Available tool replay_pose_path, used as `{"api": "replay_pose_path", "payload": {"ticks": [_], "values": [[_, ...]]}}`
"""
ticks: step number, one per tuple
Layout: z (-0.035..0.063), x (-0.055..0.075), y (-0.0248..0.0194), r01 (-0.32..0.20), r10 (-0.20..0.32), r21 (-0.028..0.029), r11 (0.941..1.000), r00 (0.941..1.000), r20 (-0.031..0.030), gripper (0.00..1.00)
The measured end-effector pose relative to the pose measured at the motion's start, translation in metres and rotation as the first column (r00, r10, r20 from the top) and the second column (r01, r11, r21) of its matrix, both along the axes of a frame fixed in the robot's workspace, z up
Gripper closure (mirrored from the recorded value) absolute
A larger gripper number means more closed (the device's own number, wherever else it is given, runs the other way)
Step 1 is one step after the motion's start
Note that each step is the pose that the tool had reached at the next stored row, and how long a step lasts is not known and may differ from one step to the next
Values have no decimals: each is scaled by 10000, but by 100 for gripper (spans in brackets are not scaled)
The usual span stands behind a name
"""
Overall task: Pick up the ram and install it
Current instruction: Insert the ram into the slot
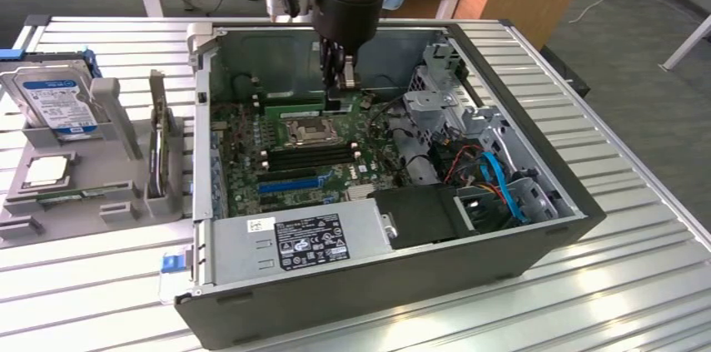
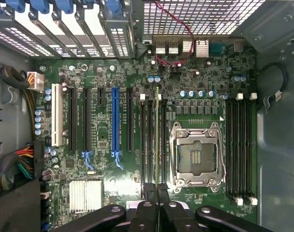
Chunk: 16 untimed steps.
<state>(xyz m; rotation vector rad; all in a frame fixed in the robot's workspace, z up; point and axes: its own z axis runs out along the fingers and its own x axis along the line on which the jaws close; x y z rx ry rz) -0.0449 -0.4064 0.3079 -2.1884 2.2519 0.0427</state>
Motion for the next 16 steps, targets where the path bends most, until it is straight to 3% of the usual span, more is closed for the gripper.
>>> {"api": "replay_pose_path", "payload": {"ticks": [11, 13, 16], "values": [[-116, 0, 0, 0, 0, 0, 10000, 10000, 1, 88], [-236, 0, 0, 0, 0, 0, 10000, 10000, 0, 88], [-296, 0, 0, 0, 0, 0, 10000, 10000, 0, 88]]}}
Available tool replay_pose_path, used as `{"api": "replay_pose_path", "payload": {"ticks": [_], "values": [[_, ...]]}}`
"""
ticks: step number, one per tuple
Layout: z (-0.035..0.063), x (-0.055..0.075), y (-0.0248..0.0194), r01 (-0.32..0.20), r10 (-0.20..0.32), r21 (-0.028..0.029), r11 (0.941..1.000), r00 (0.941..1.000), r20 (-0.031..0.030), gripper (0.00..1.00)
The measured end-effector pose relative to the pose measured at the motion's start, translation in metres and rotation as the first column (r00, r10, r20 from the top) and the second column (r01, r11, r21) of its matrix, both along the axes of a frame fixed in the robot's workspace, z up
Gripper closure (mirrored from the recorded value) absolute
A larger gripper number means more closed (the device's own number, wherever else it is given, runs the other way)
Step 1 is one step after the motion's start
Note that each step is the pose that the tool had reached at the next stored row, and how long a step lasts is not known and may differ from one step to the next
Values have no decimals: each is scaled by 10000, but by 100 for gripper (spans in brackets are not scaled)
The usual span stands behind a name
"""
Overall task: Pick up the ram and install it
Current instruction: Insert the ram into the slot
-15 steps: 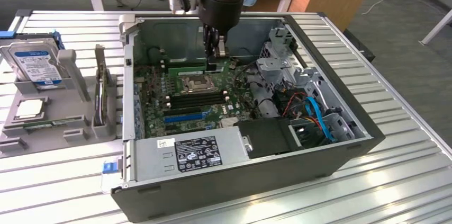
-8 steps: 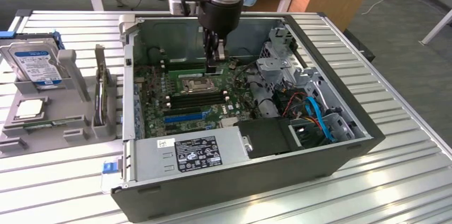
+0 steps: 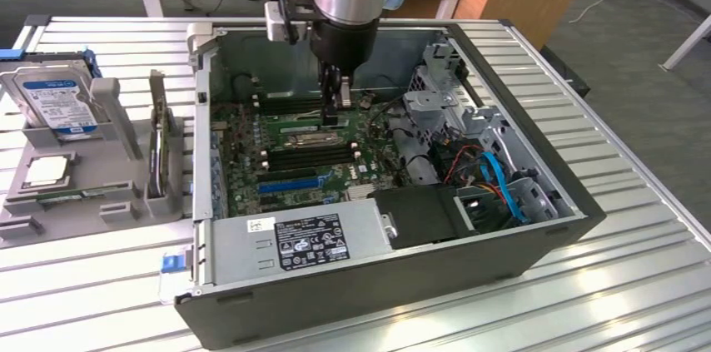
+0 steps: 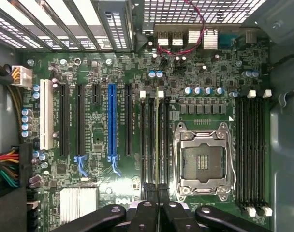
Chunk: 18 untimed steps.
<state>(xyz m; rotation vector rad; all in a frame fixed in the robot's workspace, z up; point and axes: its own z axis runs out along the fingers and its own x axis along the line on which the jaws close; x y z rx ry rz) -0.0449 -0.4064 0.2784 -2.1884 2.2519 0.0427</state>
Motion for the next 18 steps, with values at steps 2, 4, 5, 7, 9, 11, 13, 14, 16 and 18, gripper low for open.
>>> {"api": "replay_pose_path", "payload": {"ticks": [2, 4, 5, 7, 9, 11, 13, 14, 16, 18], "values": [[-25, 0, 0, 0, 0, 0, 10000, 10000, 0, 88], [-50, 0, 0, 0, 0, 0, 10000, 10000, 1, 88], [-62, 0, 0, 0, 0, 0, 10000, 10000, 0, 88], [-87, 0, 0, 0, 0, 1, 10000, 10000, 1, 88], [-111, 0, 0, 0, 0, 1, 10000, 10000, 0, 88], [-134, 0, 0, 0, 0, 0, 10000, 10000, 0, 88], [-156, 0, 0, 0, 0, 1, 10000, 10000, 1, 88], [-165, 0, 0, 0, 0, 1, 10000, 10000, 0, 88], [-175, 0, 0, 0, 0, -1, 10000, 10000, 0, 88], [-175, 0, 0, 0, 0, -2, 10000, 10000, -1, 88]]}}
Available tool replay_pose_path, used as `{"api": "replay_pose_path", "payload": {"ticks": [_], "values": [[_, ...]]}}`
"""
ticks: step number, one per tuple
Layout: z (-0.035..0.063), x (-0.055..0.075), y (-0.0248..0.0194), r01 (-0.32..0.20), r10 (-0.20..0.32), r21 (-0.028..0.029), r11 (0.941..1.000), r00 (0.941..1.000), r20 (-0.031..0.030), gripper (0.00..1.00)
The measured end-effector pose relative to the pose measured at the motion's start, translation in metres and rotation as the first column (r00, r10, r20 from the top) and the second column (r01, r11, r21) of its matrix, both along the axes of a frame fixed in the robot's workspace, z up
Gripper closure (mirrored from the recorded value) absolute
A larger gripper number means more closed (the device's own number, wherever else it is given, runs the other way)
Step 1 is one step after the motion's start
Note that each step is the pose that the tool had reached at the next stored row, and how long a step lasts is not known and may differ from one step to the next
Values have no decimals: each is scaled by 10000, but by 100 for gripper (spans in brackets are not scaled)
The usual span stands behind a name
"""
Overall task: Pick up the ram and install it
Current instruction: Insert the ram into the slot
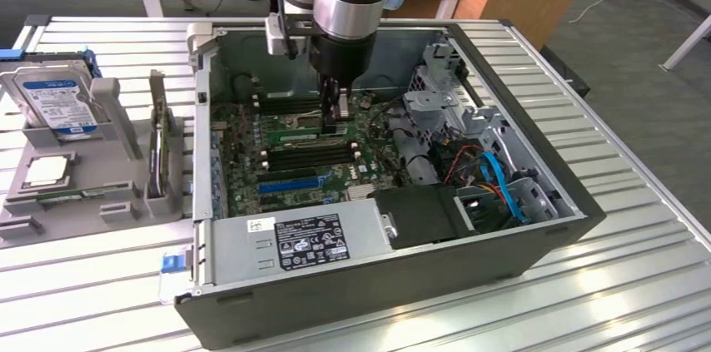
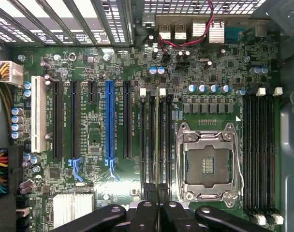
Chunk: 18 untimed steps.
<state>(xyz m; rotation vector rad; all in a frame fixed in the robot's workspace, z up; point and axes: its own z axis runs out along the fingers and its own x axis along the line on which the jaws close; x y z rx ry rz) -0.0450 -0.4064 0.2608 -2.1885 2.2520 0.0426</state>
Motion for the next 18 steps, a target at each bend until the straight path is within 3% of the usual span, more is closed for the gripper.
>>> {"api": "replay_pose_path", "payload": {"ticks": [14, 18], "values": [[-1, 48, 0, 0, 0, 1, 10000, 10000, 1, 88], [-1, 48, -23, -1, 1, 2, 10000, 10000, 2, 88]]}}
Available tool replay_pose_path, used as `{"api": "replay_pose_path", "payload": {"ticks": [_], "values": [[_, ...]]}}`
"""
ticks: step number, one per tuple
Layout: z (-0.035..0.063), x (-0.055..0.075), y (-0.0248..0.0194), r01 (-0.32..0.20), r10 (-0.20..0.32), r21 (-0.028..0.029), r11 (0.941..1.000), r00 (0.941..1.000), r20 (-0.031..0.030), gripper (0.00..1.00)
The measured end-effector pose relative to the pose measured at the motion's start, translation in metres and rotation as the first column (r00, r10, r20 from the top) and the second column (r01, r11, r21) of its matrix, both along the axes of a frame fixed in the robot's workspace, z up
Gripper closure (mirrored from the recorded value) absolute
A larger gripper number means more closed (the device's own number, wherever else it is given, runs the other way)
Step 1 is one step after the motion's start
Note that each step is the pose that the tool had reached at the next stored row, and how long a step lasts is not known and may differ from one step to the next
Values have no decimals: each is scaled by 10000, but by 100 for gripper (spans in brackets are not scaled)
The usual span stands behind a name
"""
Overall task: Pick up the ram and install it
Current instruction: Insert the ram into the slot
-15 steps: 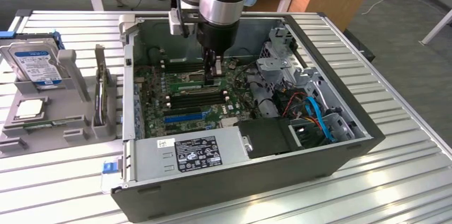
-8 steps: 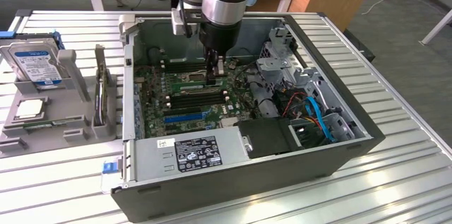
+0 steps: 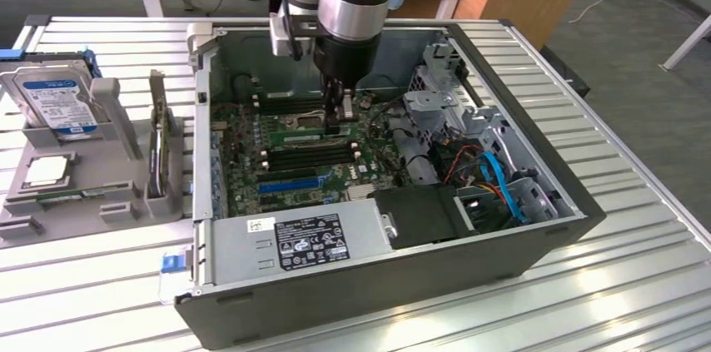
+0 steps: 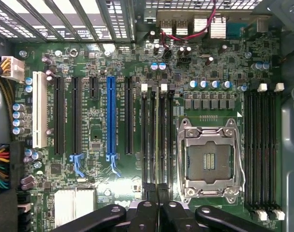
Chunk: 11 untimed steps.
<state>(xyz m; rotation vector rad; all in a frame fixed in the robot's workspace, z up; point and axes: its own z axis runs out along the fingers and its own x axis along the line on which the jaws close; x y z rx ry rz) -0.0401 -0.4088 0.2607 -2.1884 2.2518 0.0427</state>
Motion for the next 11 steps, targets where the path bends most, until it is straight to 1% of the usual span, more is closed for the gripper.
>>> {"api": "replay_pose_path", "payload": {"ticks": [6, 11], "values": [[0, 0, -54, 0, 0, 0, 10000, 10000, -1, 88], [0, 0, -57, 1, -1, -1, 10000, 10000, -1, 88]]}}
